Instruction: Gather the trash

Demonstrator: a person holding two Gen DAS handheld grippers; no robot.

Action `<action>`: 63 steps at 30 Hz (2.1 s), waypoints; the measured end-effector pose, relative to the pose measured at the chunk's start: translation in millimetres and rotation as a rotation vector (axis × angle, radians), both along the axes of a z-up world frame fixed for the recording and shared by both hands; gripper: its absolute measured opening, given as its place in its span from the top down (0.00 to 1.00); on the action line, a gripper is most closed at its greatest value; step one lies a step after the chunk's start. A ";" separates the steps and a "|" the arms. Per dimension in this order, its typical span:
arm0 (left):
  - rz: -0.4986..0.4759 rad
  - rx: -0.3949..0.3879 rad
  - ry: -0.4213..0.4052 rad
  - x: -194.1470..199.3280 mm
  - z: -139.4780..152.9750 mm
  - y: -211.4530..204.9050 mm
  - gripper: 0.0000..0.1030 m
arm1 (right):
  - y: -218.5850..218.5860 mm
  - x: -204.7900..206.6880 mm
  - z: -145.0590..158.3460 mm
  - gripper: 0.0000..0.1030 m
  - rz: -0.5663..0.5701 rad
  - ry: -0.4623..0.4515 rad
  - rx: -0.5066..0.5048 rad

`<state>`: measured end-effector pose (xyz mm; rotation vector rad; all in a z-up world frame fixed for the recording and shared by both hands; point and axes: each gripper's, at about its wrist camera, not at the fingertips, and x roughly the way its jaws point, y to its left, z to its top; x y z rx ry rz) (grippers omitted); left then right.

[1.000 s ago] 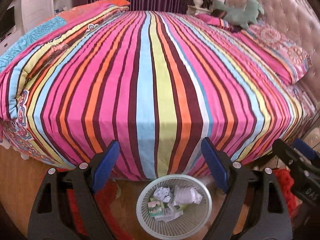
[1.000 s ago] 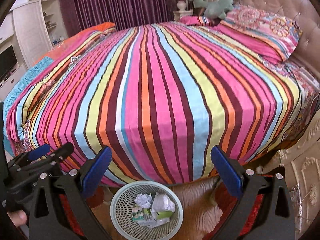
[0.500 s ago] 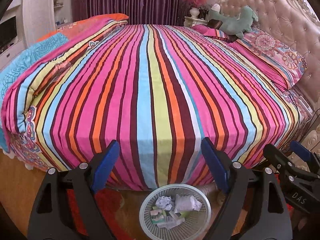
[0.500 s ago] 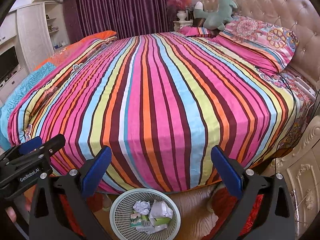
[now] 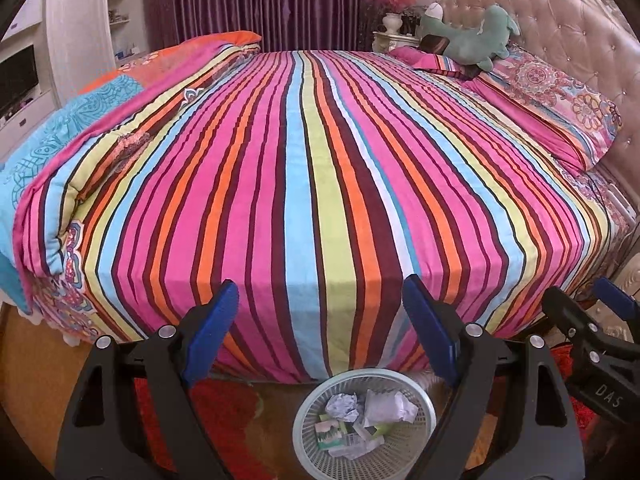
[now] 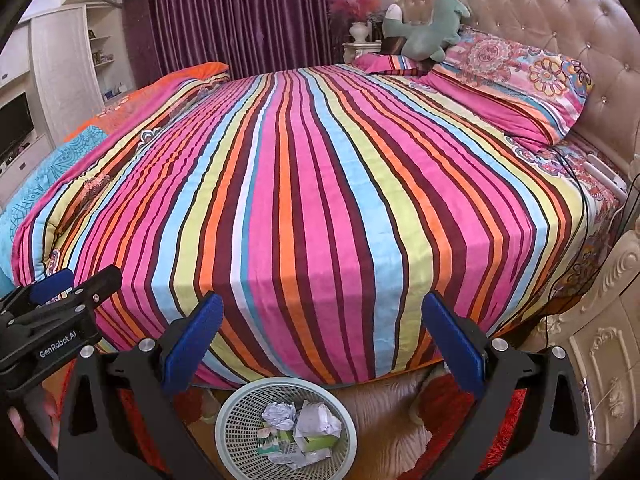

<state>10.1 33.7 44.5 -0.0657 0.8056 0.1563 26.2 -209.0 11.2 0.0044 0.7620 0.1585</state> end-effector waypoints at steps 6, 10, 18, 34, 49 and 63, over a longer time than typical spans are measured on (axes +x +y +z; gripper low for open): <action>-0.007 0.002 -0.004 0.6 2.0 -1.3 0.21 | -0.9 -1.6 2.4 0.08 -0.001 -0.012 0.001; -0.009 -0.009 -0.002 1.0 2.2 -1.5 0.21 | -1.4 -1.8 3.5 0.08 -0.001 -0.016 0.005; -0.006 0.002 -0.003 1.1 2.9 -2.4 0.21 | -1.4 -1.9 4.8 0.08 0.000 -0.022 0.001; -0.001 0.031 -0.011 1.3 7.2 -1.8 0.21 | -2.8 -2.8 8.3 0.08 -0.002 -0.032 -0.003; -0.011 0.023 -0.020 2.3 10.6 -3.5 0.11 | -2.4 -2.2 8.6 0.08 -0.005 -0.031 0.001; -0.004 0.034 -0.020 2.6 13.6 -4.1 0.11 | -3.4 -2.0 11.2 0.08 -0.007 -0.037 0.003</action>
